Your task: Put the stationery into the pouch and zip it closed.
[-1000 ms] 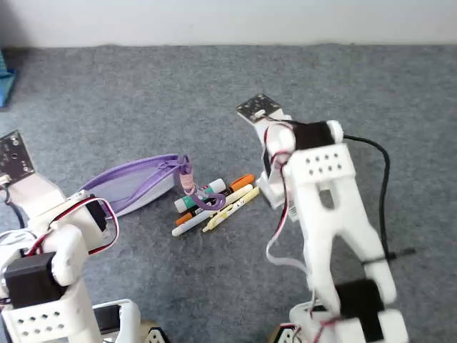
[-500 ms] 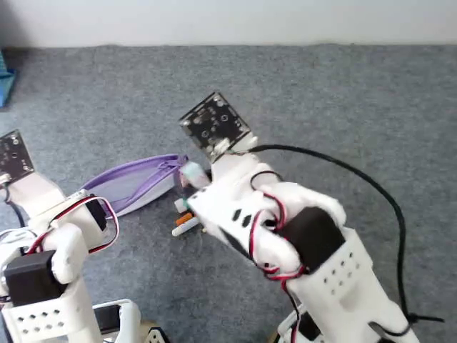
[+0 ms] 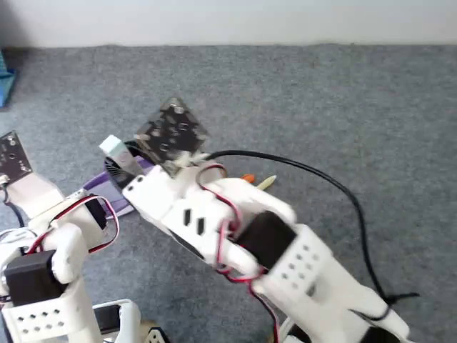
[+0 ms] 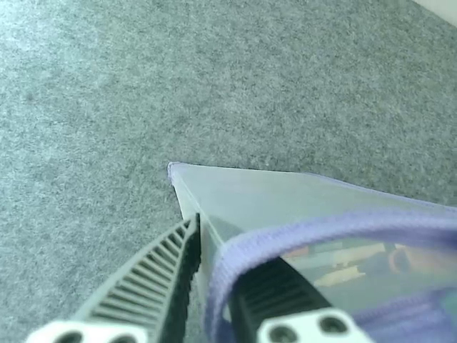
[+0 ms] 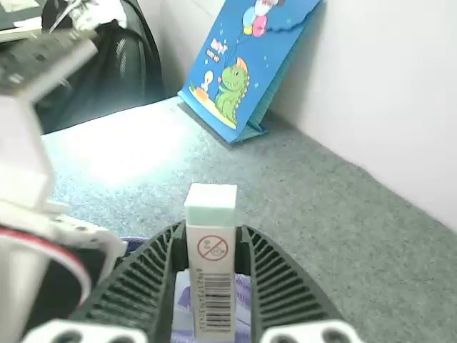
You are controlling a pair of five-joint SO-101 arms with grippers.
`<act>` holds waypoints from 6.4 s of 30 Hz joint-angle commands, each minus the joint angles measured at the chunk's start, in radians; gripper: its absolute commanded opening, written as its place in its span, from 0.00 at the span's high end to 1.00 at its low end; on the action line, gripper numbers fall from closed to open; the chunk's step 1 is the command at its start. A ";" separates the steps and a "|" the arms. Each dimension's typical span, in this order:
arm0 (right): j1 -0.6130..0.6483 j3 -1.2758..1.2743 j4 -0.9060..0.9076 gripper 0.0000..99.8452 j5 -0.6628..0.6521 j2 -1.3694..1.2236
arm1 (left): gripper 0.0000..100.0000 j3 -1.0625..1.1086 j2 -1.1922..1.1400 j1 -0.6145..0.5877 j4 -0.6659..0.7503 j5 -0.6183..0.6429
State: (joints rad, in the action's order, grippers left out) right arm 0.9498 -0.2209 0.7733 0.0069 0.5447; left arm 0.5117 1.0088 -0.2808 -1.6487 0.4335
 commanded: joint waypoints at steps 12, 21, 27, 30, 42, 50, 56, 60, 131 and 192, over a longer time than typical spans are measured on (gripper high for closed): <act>0.025 -0.074 -0.047 0.96 0.193 -0.027 | 0.99 0.001 -0.040 -0.003 0.018 0.020; 0.025 -0.037 0.110 0.84 0.193 0.033 | 0.99 0.001 -0.040 -0.003 0.018 0.020; 0.025 -0.037 0.176 0.84 0.193 0.116 | 0.99 0.001 -0.040 -0.003 0.018 0.020; 0.015 -0.037 0.196 0.84 0.193 0.140 | 0.99 0.001 -0.040 -0.003 0.018 0.020; 0.015 -0.041 0.211 0.98 0.192 0.127 | 0.99 0.001 -0.040 -0.003 0.018 0.020; -0.061 -0.034 0.196 0.99 0.192 0.084 | 0.99 0.002 -0.040 -0.003 0.018 0.020; -0.265 -0.005 0.341 0.99 0.193 0.082 | 0.99 0.002 -0.038 -0.005 0.018 0.020; -0.392 -0.005 0.437 0.99 0.239 0.013 | 0.99 0.002 -0.038 -0.005 0.018 0.020; -0.483 0.502 0.849 0.99 0.256 -0.317 | 0.99 0.007 -0.040 0.000 0.032 0.020; -0.447 0.112 0.245 0.91 0.123 0.048 | 0.99 0.030 -0.040 -0.003 0.068 0.020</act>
State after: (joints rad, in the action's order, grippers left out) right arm 0.6490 -0.1105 0.9099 -0.0269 0.6137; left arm 0.5409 1.0012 -0.2808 -1.6057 0.4411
